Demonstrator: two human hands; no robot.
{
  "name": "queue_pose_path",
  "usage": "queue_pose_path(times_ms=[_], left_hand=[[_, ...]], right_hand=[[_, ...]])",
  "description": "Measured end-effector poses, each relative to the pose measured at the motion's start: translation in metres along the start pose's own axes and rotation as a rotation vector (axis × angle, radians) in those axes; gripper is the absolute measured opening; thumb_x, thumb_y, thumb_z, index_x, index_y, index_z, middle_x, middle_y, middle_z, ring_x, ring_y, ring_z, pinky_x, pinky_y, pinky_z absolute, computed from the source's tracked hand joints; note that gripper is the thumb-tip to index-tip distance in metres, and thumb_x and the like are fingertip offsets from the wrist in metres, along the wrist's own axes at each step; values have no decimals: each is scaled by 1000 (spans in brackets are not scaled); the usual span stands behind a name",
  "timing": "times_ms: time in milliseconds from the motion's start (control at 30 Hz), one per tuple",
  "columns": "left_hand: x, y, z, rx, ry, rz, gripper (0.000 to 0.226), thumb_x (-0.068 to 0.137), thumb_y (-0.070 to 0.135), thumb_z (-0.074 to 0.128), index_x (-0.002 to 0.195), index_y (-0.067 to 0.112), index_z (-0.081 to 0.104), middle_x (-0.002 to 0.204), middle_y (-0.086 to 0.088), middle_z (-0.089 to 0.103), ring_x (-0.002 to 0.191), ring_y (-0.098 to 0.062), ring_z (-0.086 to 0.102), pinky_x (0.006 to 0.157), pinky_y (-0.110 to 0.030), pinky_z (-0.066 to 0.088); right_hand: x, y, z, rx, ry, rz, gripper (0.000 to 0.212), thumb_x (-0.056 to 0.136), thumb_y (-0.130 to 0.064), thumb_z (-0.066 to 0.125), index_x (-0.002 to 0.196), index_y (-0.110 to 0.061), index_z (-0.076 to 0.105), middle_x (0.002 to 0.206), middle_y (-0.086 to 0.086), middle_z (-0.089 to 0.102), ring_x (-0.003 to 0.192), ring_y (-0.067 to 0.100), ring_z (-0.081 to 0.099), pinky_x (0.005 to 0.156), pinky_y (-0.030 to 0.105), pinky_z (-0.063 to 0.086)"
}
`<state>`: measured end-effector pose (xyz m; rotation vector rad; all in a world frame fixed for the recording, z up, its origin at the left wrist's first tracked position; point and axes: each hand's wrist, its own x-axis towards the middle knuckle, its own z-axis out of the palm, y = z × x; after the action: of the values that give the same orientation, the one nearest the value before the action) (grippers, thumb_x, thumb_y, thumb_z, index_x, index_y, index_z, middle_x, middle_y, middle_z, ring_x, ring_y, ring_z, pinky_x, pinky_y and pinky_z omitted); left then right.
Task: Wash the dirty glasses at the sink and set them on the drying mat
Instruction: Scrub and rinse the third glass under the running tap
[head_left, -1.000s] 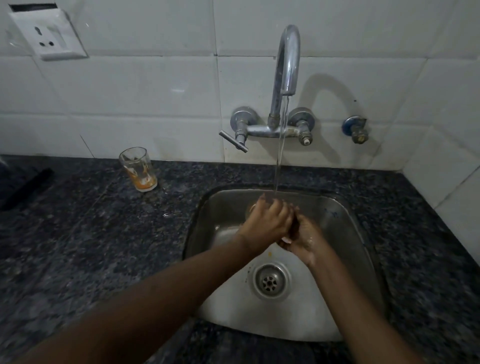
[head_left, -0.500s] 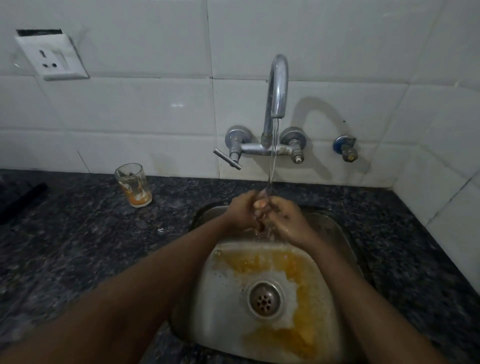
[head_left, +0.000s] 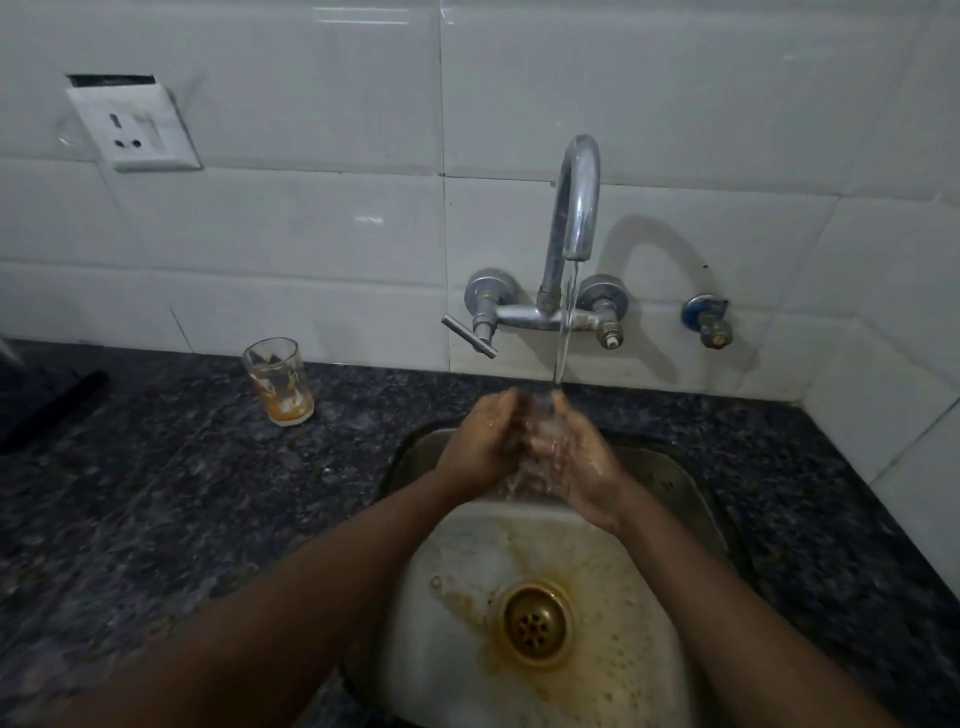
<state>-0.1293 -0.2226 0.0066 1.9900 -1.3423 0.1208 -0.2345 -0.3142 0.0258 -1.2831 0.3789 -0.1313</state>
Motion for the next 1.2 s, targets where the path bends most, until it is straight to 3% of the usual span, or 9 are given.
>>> queue_pose_path(times_ms=[67, 167, 233, 500, 633, 733, 833, 967, 1200], left_hand=[[8, 0, -12, -3, -80, 76, 49, 67, 4, 74, 112, -1, 55, 105, -17, 64, 100, -32, 59, 84, -35, 46], [20, -2, -25, 10, -216, 126, 56, 63, 3, 79, 114, -5, 57, 106, -20, 66, 98, -30, 63, 84, -26, 45], [24, -1, -24, -16, -268, 86, 56, 67, 3, 77, 117, -4, 55, 111, -20, 65, 102, -29, 61, 82, -13, 38], [-10, 0, 5, -77, -38, -119, 93, 60, 28, 85, 137, 7, 37, 133, -13, 48, 124, -24, 44, 103, -31, 36], [-7, -8, -1, -167, 3, -175, 42, 72, 8, 74, 108, 0, 55, 105, -16, 62, 98, -28, 58, 84, -37, 48], [0, -20, -18, 15, -308, -88, 72, 66, 10, 81, 129, 1, 47, 124, -17, 58, 115, -28, 54, 97, -28, 40], [1, -17, -19, 27, -233, -40, 77, 67, 13, 79, 133, 0, 41, 126, -18, 56, 118, -29, 53, 100, -31, 39], [-20, -8, 6, 107, 127, -80, 75, 72, 11, 72, 138, 6, 37, 129, -16, 50, 116, -30, 50, 85, -39, 52], [1, -18, -22, -11, -96, 94, 66, 64, 15, 83, 121, -3, 55, 114, -21, 65, 107, -34, 62, 95, -37, 44]], right_hand=[[-12, 6, -4, -337, -74, -106, 28, 97, -32, 40, 123, -29, 52, 128, 2, 57, 108, 10, 56, 90, 26, 45], [-8, 9, -34, -1648, -200, -353, 40, 92, -19, 47, 132, -24, 47, 138, 4, 50, 129, 21, 43, 113, 41, 22], [-4, 3, -46, -1928, -126, -351, 39, 97, -19, 39, 136, -23, 45, 144, 2, 45, 136, 21, 32, 117, 41, 2], [5, -31, -4, -663, 204, -346, 12, 88, -7, 59, 87, -16, 66, 86, 1, 71, 87, 18, 68, 79, 30, 57], [-5, -8, 2, -1008, -72, -398, 20, 89, -9, 58, 108, -4, 61, 107, 14, 68, 99, 24, 65, 87, 41, 53], [-9, -8, -24, -1778, -193, -529, 23, 90, -15, 50, 110, -18, 61, 115, 8, 64, 104, 26, 61, 89, 37, 47], [-7, -7, -25, -1560, -123, -592, 26, 90, -13, 52, 113, -17, 63, 117, 7, 64, 105, 25, 61, 87, 36, 49], [4, -17, 2, -608, 75, -398, 14, 90, -2, 56, 90, -15, 61, 90, -3, 68, 88, 9, 67, 72, 20, 52], [-10, -27, -20, -1533, -208, -438, 33, 88, -16, 59, 122, -15, 61, 125, 8, 63, 116, 24, 58, 94, 38, 47]])
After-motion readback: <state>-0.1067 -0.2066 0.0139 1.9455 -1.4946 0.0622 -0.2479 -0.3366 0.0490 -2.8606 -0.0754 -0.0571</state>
